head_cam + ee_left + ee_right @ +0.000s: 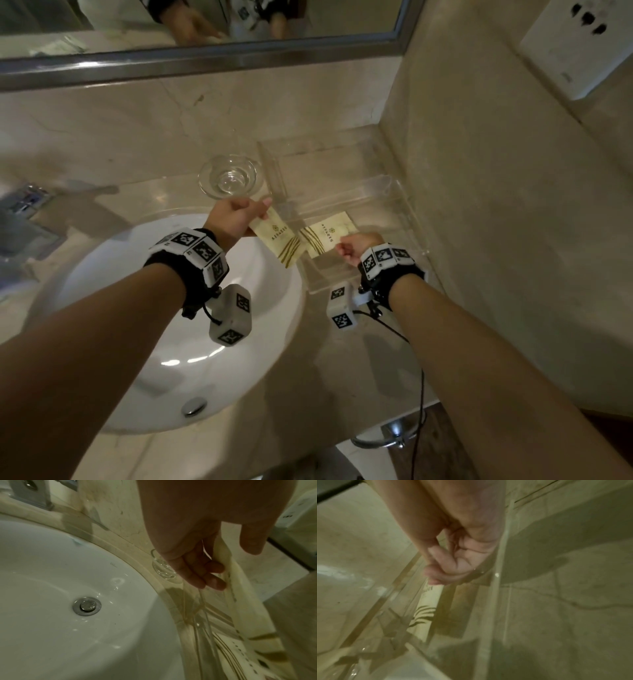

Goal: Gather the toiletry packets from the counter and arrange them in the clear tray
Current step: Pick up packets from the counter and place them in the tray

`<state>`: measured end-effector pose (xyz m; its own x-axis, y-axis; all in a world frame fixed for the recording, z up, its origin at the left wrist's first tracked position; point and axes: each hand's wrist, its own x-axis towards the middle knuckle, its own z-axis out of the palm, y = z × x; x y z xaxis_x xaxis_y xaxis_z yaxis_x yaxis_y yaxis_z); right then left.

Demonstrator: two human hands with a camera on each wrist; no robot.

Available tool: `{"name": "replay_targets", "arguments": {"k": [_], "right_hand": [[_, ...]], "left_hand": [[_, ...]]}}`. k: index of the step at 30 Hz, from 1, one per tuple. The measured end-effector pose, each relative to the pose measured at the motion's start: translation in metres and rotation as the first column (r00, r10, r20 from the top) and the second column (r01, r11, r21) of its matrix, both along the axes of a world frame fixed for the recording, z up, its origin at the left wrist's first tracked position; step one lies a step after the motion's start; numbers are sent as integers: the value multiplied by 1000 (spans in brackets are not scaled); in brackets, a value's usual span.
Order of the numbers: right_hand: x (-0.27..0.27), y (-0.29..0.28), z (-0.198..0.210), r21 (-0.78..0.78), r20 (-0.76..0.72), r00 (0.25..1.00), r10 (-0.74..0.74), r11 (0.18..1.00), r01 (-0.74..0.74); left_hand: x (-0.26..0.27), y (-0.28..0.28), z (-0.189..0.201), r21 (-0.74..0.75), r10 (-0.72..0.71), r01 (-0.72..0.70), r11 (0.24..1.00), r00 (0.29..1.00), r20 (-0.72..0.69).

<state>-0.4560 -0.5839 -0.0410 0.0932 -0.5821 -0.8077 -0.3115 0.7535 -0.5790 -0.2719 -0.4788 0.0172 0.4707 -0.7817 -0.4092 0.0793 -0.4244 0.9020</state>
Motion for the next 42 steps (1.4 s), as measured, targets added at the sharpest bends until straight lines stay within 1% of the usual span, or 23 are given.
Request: {"name": "replay_targets", "arguments": {"k": [2,3,4,6,9,14,18,19,21,23,25,27,29,30,31,32,33,34,35,37,39,42], "right_hand": [[12,-1,4,20,83,990,-110,994,109],[17,0,5,27,109,985,-136,991,134],[21,-1,4,31,134,981,-141,990,138],[28,-2,0,12,119,987,-107,994,106],[31,1,-2,-16,96,991,-97,995,99],[19,7,2,-61,-39,997,69,996,-71],[2,6,9,-109,-154,972,177,975,-195],[-2,5,13,-123,-156,962,225,962,-245],[-9,4,24,-149,-67,937,344,925,-350],[-16,2,31,-194,34,895,445,881,-431],[-23,3,34,-231,127,864,487,862,-452],[-30,5,36,-244,148,854,499,855,-457],[-38,3,35,-224,110,877,469,871,-437],[-43,1,34,-210,78,905,417,895,-394],[-47,-2,31,-193,39,941,336,927,-323],[-51,-5,29,-155,12,976,218,965,-213],[-55,-8,26,-108,11,997,73,992,-71],[-58,-11,25,-70,14,999,-40,997,41],[-60,-13,24,-50,24,993,-117,992,118],[-63,-19,19,-42,34,990,-135,990,136],[-63,-23,17,-51,46,994,-104,993,106],[-57,-31,15,-56,77,994,-73,995,78]], "left_hand": [[3,1,-1,11,24,-24,1000,1000,-14],[4,1,-1,17,40,-39,999,999,-28],[5,1,-1,22,56,-55,998,998,-41],[8,2,-1,22,70,-68,997,996,-59],[9,2,-2,15,39,-38,999,997,-60],[5,-3,0,0,-11,11,1000,998,-64],[-8,-14,5,-34,-68,66,997,996,-49],[-12,-17,6,-44,-84,82,996,995,-50],[-20,-23,7,-57,-135,133,990,990,-43],[-28,-28,6,-63,-170,168,984,985,-27],[-37,-35,5,-64,-180,179,982,984,-10],[-46,-41,3,-60,-187,187,980,982,13],[-53,-45,3,-59,-176,178,982,984,31],[-55,-46,3,-59,-164,165,984,986,28],[-56,-46,3,-59,-154,154,986,988,18],[-55,-46,3,-56,-148,148,987,989,11],[-54,-46,2,-48,-146,147,988,989,12],[-52,-45,1,-39,-145,145,989,989,18],[-50,-44,-1,-34,-140,141,989,990,20],[-44,-42,-4,-23,-136,137,990,990,36],[-39,-40,-7,-12,-135,136,991,989,58],[-29,-36,-13,-9,-105,105,994,994,45]]}}
